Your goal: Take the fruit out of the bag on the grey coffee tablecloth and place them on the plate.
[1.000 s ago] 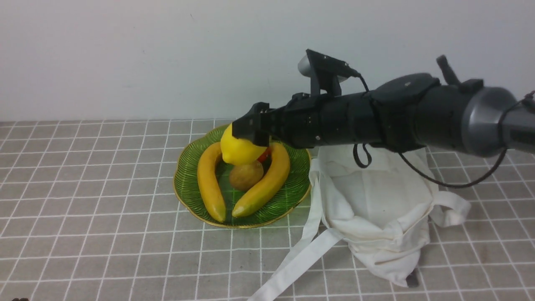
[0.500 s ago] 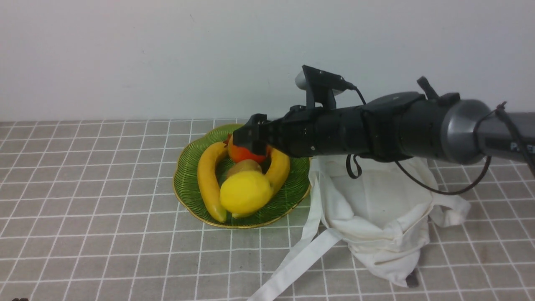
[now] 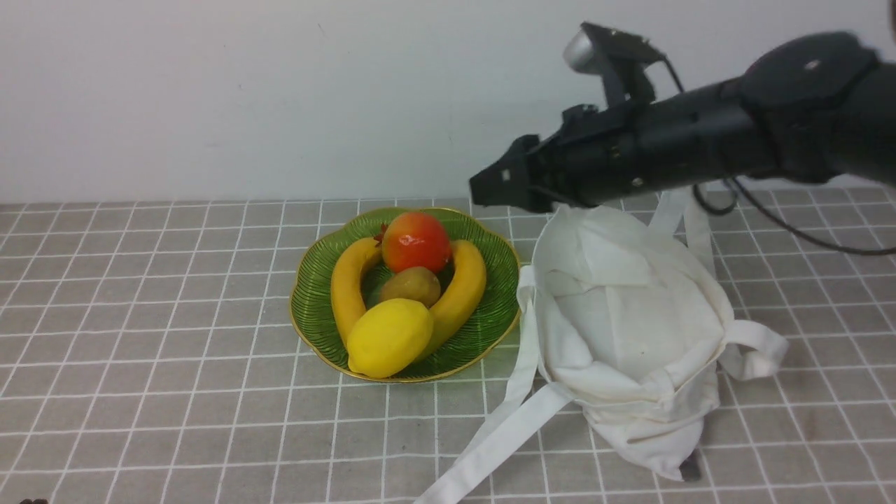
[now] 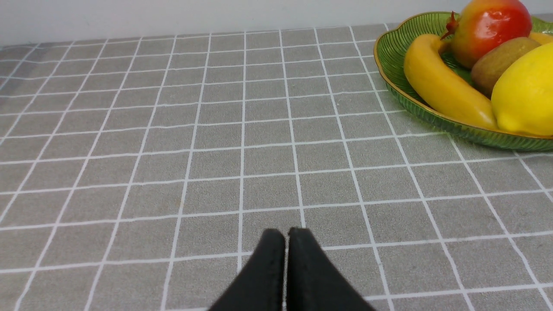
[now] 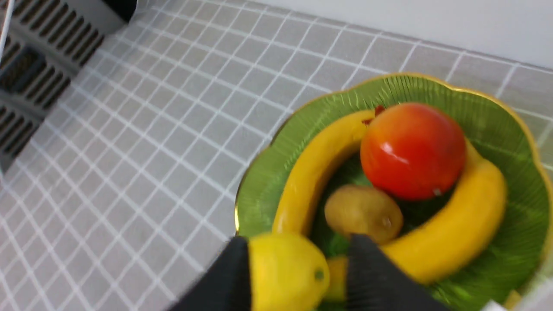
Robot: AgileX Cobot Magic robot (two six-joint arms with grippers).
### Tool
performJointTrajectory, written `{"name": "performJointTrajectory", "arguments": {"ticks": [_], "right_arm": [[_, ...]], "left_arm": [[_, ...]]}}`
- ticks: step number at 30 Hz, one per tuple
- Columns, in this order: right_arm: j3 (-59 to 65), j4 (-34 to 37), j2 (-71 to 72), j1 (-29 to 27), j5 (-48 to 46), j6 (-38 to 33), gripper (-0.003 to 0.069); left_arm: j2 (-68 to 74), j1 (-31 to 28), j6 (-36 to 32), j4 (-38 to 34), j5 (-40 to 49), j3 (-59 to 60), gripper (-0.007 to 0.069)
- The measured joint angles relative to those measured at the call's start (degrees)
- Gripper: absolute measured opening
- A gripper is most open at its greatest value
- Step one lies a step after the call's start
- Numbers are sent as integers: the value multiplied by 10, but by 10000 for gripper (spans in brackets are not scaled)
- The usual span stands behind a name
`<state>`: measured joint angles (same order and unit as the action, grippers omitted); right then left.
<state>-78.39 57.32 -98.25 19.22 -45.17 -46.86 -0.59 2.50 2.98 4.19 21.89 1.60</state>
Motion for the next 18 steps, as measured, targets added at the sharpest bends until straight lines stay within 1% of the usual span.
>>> {"name": "performJointTrajectory", "arguments": {"ticks": [1,2,3,4,6,7,9,10,11,12,13,15,16,18], "right_arm": [[-3,-20,15,-6,-19,18,151],[-4,-59,39,-14,-49,44,78],[-5,-76,52,-18,-62,52,53],[-5,-133,95,-32,-108,90,8],[-5,-188,138,-40,-150,132,-6],[-5,-193,138,-41,-150,132,-8],[10,-239,185,-44,-170,167,-12],[22,-250,206,-44,-172,178,-12],[53,-274,251,-44,-167,193,-12],[82,-285,276,-45,-161,197,-12],[82,-287,283,-45,-158,198,-12],[188,-315,376,-45,-103,199,-12],[197,-316,392,-45,-90,198,-12],[337,-317,502,-45,24,172,-12]], "left_arm": [[0,0,0,0,0,0,-7],[0,0,0,0,0,0,-7],[0,0,0,0,0,0,-7],[0,0,0,0,0,0,-7],[0,0,0,0,0,0,-7],[0,0,0,0,0,0,-7],[0,0,0,0,0,0,-7],[0,0,0,0,0,0,-7],[0,0,0,0,0,0,-7],[0,0,0,0,0,0,-7],[0,0,0,0,0,0,-7],[0,0,0,0,0,0,-7],[0,0,0,0,0,0,-7],[0,0,0,0,0,0,-7]]}}
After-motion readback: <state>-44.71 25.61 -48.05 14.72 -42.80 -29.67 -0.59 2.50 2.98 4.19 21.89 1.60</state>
